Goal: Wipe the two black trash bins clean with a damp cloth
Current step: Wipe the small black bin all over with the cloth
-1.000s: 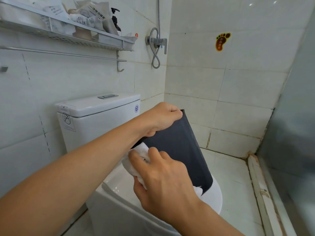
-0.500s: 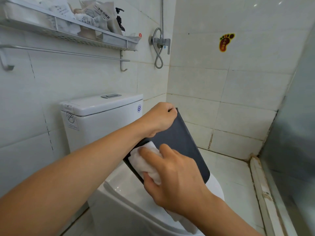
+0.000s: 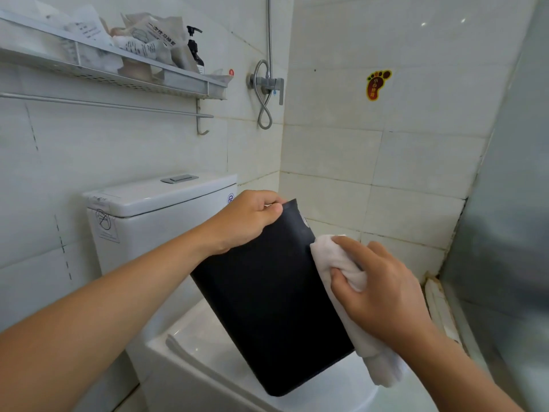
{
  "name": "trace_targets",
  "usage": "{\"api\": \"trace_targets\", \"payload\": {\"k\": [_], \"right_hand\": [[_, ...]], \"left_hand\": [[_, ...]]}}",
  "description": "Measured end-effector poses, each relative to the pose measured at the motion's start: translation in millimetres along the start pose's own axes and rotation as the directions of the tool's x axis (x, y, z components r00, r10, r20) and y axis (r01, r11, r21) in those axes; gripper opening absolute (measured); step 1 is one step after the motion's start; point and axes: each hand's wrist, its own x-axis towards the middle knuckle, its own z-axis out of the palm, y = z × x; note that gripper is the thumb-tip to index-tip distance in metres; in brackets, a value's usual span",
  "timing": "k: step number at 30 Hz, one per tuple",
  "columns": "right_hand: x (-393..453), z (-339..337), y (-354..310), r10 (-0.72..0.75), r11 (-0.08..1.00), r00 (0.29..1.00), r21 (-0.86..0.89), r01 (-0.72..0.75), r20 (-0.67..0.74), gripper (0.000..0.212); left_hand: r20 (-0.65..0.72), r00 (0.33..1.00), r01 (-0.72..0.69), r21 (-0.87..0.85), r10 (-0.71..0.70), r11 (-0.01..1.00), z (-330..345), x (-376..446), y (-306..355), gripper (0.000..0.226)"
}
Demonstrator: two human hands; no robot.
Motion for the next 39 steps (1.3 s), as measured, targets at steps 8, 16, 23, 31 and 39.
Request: {"api": "trace_targets", "payload": {"k": [8,16,23,31,39], "right_hand": [[-5.1,-11.3,-1.7,-0.081,0.996,0.995,0.038,0.083,-0.05,0.047],[-15.2,-13.4,-2.5,-0.13,0.99,0.991,0.043,0.131,-0.034,0.048],[-14.0,-18.0,-9.7,-0.17,0.985,0.983,-0.023,0.169,-0.073,0.047],[9.7,-18.5,-25.5,-0.214,0.974,0.97,-0.105,0.202,-0.117,0.044],[3.3,-37.9,-21.8,-0.185,0.973,0.982,-0.139,0.187,0.028,0.035]], "left_hand": [[0.086,0.992,-0.087,-0.096,0.096,0.992,-4.0,0.0,-3.8,0.033],[0.211,0.966,-0.114,-0.165,0.148,0.98,0.5,-0.3,-1.4,0.027],[0.218,0.961,-0.122,-0.213,0.169,0.969,16.0,0.7,6.9,0.038],[0.192,0.961,-0.125,-0.34,0.199,0.932,37.0,2.8,10.7,0.048],[0.283,0.909,-0.251,-0.214,0.306,0.944,35.3,3.4,9.5,0.048]]}}
